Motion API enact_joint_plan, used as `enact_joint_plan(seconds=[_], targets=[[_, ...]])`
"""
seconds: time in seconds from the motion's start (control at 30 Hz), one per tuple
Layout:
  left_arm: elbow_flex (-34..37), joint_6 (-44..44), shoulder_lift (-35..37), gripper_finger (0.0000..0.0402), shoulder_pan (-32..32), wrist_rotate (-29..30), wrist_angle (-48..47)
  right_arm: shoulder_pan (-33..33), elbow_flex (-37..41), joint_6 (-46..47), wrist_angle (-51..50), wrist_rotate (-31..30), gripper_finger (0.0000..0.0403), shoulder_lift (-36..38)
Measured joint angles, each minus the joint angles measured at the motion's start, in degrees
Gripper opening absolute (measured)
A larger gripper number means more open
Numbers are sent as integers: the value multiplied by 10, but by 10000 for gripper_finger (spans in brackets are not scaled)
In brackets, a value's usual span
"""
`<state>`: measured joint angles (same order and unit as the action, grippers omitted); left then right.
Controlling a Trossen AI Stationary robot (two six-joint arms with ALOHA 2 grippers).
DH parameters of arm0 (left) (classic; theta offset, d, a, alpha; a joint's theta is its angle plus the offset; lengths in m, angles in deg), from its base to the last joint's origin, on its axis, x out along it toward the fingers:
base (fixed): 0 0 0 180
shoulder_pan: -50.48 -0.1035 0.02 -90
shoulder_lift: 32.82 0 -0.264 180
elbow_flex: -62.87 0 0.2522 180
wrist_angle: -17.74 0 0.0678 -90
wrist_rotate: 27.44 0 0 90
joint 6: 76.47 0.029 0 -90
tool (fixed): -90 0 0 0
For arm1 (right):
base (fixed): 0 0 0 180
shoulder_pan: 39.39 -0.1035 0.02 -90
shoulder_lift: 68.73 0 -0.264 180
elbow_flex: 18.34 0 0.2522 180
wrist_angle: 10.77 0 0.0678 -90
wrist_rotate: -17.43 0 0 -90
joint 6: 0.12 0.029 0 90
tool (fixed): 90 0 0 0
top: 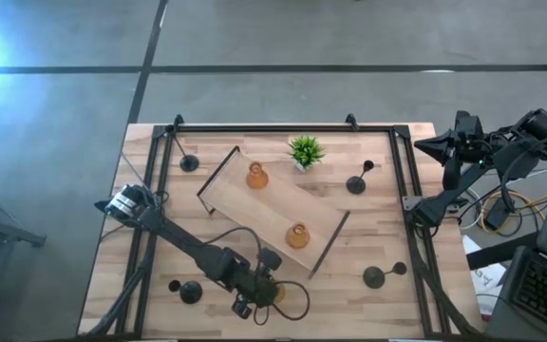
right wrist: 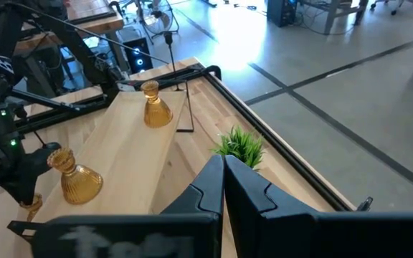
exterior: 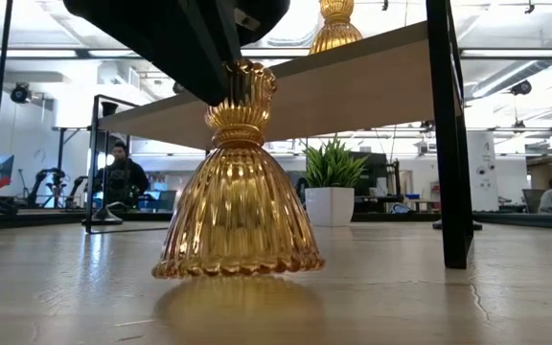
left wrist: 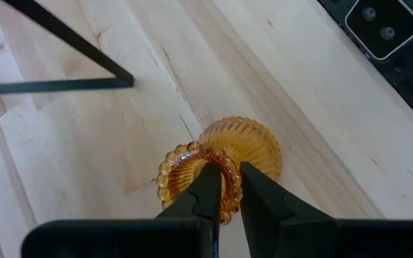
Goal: Pick & Place candle stick holders
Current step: Put the orange candle holder on the shelf
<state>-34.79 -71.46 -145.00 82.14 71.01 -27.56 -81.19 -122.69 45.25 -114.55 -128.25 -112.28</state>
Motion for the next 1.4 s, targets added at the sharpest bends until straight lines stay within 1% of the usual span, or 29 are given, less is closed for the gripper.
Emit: enact_joint_plan(seconds=[0.3, 0.63, 0.83, 1.07, 1.27, 1.4], targets=[[-3, -47, 47, 32, 1, -2, -36, 0, 0, -7, 0, -2, 8, 0], [-47, -76, 55, 32, 0, -5, -97, 0, 0, -11, 0, -15, 8, 0], [-91, -111, 66, 32, 0, -4, -167, 0, 0, -11, 0, -15, 8, 0], [-145, -170, 108, 32, 2, -6, -233, 0, 0, -11, 0, -15, 8, 0], [-216, -234, 124, 32, -5, -4, -324, 0, 0, -11, 0, -15, 8, 0], [-270, -251, 126, 31, -18, -4, -366, 0, 0, -15, 0, -15, 8, 0]])
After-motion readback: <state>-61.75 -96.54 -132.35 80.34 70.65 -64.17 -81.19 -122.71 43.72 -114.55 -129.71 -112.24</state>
